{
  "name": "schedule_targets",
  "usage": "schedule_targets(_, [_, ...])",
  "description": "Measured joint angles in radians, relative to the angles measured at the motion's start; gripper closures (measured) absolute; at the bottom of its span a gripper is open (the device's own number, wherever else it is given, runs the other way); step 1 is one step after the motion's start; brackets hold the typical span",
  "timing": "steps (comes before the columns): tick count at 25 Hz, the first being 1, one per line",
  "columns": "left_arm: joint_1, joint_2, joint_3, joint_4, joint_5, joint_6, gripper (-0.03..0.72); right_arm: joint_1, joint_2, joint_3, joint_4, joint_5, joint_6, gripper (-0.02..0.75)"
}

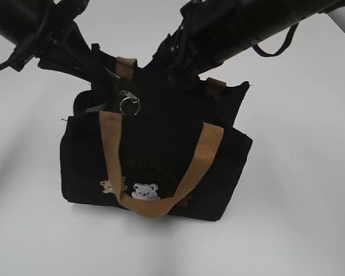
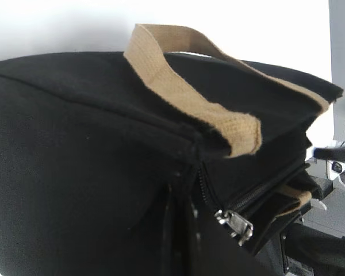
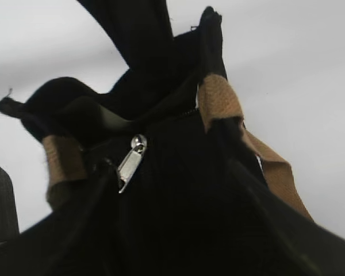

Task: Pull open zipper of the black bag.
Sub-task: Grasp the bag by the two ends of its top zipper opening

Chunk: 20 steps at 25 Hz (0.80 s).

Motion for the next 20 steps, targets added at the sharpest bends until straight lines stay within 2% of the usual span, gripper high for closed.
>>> schedule_targets(7, [0.0,-0.012,-0.002,0.0,0.012,0.0,0.698,0.063,0.04,-0.034,-0.078,0.021,-0.027,0.3])
schedule_targets(13, [0.0,-0.012,-0.006,0.0,0.015,0.0,0.698,0.066,0.04,-0.034,-0.217,0.008,0.041,0.302])
schedule_targets(20, [0.0,-0.012,-0.006,0.0,0.015,0.0,0.698,0.076,0.045,-0.034,-0.234,0.004,0.045,0.318])
